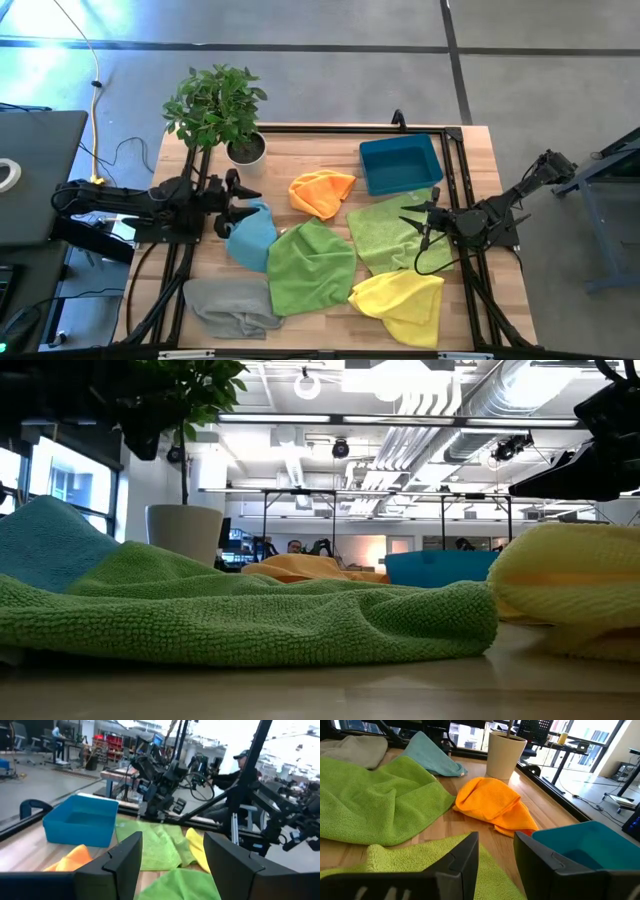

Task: Fold microfiber towels
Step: Move the light green microfiber cloth to the middle right of the table

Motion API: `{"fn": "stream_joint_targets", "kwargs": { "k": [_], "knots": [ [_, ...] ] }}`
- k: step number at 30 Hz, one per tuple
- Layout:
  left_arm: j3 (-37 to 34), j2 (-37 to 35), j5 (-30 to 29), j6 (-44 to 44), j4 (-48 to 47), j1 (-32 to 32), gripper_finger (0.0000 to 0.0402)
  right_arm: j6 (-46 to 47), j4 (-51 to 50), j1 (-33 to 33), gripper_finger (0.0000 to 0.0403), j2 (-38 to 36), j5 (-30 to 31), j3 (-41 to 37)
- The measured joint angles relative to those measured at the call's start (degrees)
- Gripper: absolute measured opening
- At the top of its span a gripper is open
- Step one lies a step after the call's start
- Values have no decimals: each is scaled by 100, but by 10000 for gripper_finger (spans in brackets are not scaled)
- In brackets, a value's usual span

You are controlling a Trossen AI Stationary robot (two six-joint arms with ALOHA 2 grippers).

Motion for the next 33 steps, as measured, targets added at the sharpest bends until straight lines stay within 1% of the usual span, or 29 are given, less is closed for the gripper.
{"fn": "stream_joint_targets", "kwargs": {
  "k": [5,9,13,18,24,28,33],
  "knots": [
    [364,575,263,6,-166,0,203,0,0,0,116,0,0,0],
    [674,1204,468,90,-164,-33,203,0,1,0,116,0,0,0],
    [915,1869,520,164,-166,-221,203,0,-1,-1,116,0,0,0],
    [1142,2616,505,189,-267,-536,203,0,1,-1,116,0,0,-1],
    [1421,3390,338,135,-327,-975,203,0,-1,-1,116,0,0,-2],
    [1732,3942,143,157,-427,-1239,203,0,1,-2,116,0,51,-2],
    [2192,4739,87,306,-430,-1409,203,0,1,0,116,0,73,-1]
  ]
}}
